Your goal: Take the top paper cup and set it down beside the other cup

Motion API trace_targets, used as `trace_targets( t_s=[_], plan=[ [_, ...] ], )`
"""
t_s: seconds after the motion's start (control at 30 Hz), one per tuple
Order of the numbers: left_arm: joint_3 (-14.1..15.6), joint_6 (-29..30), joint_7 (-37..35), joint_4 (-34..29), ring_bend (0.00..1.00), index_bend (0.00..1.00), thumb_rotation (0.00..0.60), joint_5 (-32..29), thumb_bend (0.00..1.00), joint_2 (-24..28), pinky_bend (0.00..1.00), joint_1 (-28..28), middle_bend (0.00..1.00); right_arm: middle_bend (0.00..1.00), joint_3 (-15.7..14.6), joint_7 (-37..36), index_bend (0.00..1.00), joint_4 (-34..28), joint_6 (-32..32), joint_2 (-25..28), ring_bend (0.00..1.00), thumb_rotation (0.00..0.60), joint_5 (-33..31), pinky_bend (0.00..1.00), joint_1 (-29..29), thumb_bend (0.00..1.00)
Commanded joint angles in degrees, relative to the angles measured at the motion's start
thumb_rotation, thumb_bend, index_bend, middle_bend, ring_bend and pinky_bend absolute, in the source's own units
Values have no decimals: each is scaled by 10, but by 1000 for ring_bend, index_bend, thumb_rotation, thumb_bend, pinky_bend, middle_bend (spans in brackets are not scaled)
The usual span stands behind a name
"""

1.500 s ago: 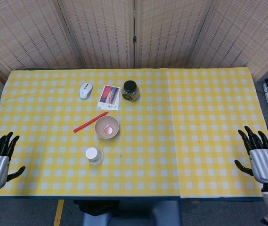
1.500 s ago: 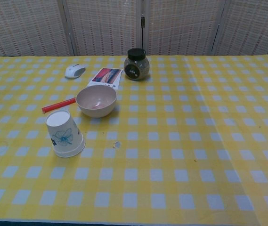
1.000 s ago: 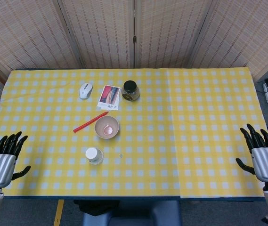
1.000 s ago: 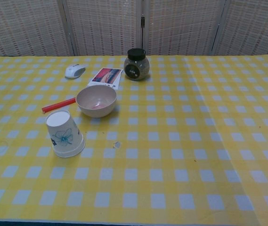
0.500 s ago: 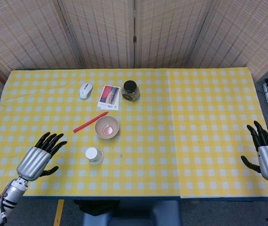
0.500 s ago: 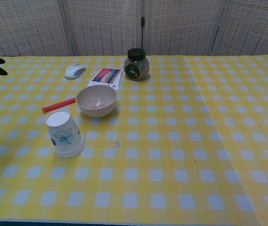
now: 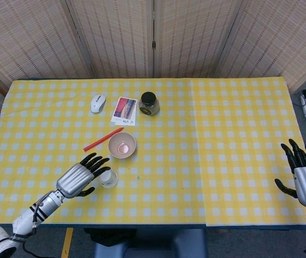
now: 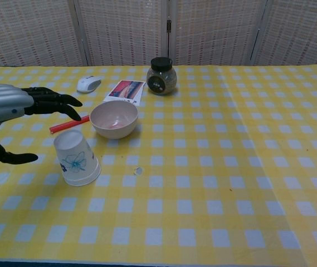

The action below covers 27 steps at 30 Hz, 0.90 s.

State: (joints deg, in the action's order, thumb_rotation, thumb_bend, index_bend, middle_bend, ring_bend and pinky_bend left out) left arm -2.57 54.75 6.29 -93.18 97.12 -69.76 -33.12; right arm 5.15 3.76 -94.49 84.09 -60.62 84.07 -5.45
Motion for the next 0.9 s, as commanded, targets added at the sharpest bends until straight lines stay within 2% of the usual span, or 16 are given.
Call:
trace_targets(
  t_s=[0.03,0.23,0.57,0.9],
  plan=[
    [-11,-25,5,6,94,193,600,-21,379,-13,50,-22,81,0,0,-1,0,1,1,0,131,600,-1,37,1,257],
    [-16,-51,16,8,94,202,600,-51,379,-20,51,-44,81,0,-1,-7,0,5,-1,1,130,600,-5,37,3,256],
    [-8,-62,30,-2,106,233,600,-86,380,-17,53,-53,81,0,6,-14,0,8,1,6,130,600,-12,37,3,257],
    [-4,-69,28,-3,115,259,600,-104,434,-20,60,-65,81,0,7,-21,0,10,3,8,130,600,-17,37,6,256]
  ],
)
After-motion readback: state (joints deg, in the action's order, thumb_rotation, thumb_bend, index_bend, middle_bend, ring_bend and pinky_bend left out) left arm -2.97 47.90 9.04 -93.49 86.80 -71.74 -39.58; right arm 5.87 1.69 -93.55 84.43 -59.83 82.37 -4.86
